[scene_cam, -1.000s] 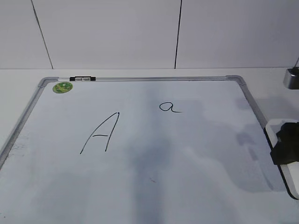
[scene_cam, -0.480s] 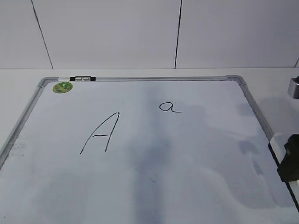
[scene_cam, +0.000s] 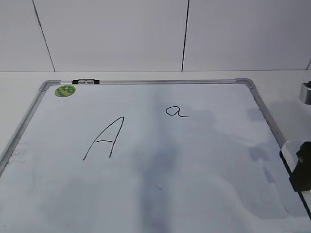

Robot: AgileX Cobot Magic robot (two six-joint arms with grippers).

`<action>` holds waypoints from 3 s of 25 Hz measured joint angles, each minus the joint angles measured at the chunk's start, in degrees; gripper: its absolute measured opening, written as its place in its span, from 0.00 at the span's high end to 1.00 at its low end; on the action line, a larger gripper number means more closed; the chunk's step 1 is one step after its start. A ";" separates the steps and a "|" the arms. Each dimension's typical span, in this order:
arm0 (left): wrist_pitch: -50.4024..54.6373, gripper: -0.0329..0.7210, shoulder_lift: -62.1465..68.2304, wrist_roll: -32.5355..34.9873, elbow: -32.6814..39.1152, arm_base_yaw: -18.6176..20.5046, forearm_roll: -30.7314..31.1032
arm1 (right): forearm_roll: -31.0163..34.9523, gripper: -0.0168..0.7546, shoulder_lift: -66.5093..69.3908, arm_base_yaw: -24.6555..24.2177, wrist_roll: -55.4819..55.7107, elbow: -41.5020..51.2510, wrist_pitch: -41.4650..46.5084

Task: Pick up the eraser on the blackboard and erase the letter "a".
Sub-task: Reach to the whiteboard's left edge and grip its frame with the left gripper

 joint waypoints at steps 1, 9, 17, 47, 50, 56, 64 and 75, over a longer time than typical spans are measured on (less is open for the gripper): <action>0.00 0.46 0.00 0.00 0.00 0.00 -0.13 | 0.00 0.30 0.00 0.00 0.00 0.00 0.03; -0.13 0.46 0.00 0.00 0.00 0.00 -1.66 | 0.00 0.30 0.00 0.00 0.00 0.00 0.13; -4.24 0.46 6.39 0.00 -1.95 0.00 -2.61 | 0.00 0.30 0.00 0.00 0.00 0.00 -0.20; -16.63 0.46 61.73 0.76 -9.63 0.00 -3.51 | 0.00 0.30 0.00 0.00 0.00 0.00 -0.63; -18.13 0.43 64.43 1.10 -9.74 0.00 -3.51 | 0.00 0.30 0.00 0.00 0.00 0.00 -0.63; -16.47 0.38 69.59 1.73 -13.84 0.00 -3.53 | -0.10 0.30 0.00 0.00 0.00 0.00 -0.63; -8.28 0.38 78.75 2.37 -29.01 0.00 -3.15 | 0.10 0.30 0.00 0.00 0.00 0.00 -0.63; -1.21 0.39 94.51 3.80 -40.48 0.00 -1.01 | 0.10 0.30 0.00 0.00 -0.05 0.00 -0.63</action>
